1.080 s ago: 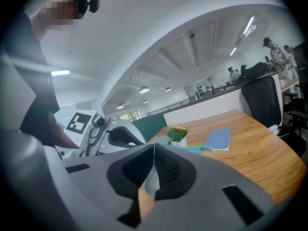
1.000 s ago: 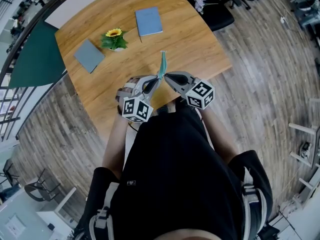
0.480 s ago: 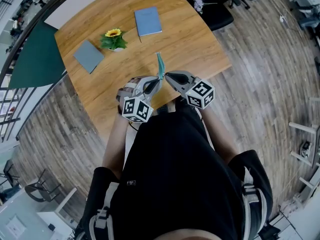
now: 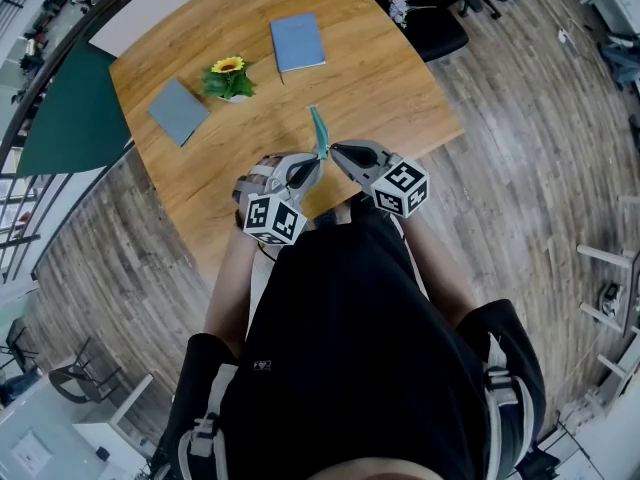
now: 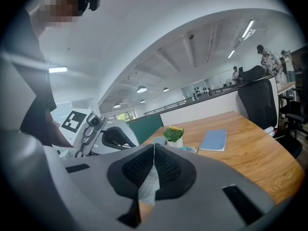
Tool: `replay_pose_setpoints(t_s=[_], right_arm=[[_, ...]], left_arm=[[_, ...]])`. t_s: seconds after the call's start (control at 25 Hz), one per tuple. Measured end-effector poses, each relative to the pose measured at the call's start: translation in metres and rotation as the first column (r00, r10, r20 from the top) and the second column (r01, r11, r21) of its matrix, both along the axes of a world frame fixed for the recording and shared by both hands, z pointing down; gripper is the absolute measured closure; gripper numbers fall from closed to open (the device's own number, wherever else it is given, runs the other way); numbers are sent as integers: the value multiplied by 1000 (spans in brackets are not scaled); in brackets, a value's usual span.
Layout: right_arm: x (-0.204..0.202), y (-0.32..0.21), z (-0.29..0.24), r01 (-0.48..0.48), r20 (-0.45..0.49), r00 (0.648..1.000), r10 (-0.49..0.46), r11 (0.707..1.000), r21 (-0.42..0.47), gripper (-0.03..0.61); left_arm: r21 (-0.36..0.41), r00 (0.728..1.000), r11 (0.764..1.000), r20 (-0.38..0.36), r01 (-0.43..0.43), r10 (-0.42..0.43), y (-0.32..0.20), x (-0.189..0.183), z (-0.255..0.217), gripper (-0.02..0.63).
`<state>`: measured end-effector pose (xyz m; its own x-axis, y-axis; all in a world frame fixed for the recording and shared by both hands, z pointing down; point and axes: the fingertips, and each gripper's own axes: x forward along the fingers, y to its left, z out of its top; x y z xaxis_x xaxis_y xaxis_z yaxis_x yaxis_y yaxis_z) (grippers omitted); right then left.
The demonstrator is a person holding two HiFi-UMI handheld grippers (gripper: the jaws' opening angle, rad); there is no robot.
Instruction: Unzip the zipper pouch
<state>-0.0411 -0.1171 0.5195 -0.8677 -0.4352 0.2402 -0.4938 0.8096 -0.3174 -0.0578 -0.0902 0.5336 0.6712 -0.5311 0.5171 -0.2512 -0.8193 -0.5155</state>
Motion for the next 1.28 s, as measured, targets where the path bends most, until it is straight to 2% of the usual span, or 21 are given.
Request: replay_pose_setpoints(t_s=[1.28], right_arm=[[4, -9, 8, -37, -48, 998, 37, 999, 5, 569]], left_arm=[[-9, 1000, 1000, -9, -18, 18, 7, 3, 0, 606]])
